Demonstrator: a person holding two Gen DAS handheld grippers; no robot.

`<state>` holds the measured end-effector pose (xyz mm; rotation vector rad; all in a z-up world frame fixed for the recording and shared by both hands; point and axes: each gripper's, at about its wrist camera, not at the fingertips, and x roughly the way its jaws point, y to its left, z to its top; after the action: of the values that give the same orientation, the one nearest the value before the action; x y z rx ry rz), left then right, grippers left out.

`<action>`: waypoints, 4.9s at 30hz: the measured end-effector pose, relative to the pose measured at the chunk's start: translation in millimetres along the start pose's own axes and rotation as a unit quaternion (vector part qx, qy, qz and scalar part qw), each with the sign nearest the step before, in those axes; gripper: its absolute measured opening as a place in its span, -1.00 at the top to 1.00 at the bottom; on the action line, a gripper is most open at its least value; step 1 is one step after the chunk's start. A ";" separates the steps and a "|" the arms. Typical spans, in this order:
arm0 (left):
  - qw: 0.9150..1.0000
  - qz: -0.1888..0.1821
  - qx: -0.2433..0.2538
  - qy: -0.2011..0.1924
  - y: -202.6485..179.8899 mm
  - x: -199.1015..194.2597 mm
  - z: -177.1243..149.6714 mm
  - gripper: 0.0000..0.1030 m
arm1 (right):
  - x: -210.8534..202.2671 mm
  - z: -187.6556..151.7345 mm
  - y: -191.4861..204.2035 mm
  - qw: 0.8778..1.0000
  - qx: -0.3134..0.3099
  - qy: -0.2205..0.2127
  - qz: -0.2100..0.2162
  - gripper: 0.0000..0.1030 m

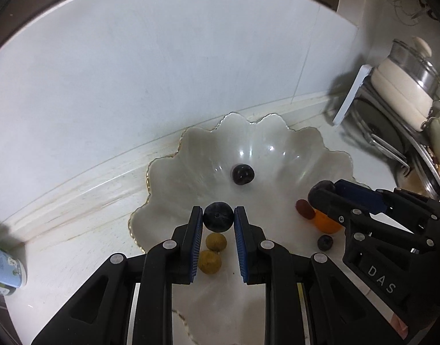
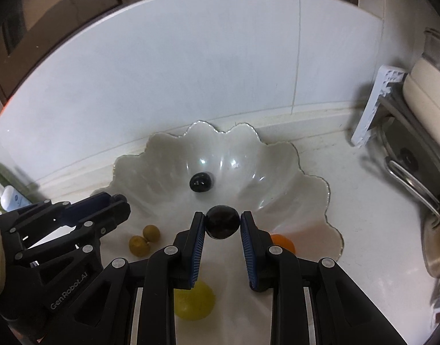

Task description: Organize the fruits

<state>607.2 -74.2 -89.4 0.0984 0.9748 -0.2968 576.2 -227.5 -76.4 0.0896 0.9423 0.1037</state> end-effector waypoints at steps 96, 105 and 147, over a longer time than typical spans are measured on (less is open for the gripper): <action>0.945 0.087 -0.005 -0.315 -86.5 -440.8 -395.6 -1.00 | -425.7 -385.5 111.2 0.953 -0.004 -0.287 -0.095 -0.56; 0.945 0.088 -0.003 -0.316 -85.7 -452.3 -410.6 -1.00 | -432.5 -398.5 116.8 0.954 -0.002 -0.286 -0.088 -0.56; 0.943 0.091 -0.007 -0.320 -81.9 -461.0 -427.0 -1.00 | -436.3 -412.2 121.2 0.957 -0.004 -0.280 -0.080 -0.56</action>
<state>0.0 33.1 56.5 0.0711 0.3160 -0.1327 -18.5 -150.3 47.1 0.0309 0.3788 -0.0670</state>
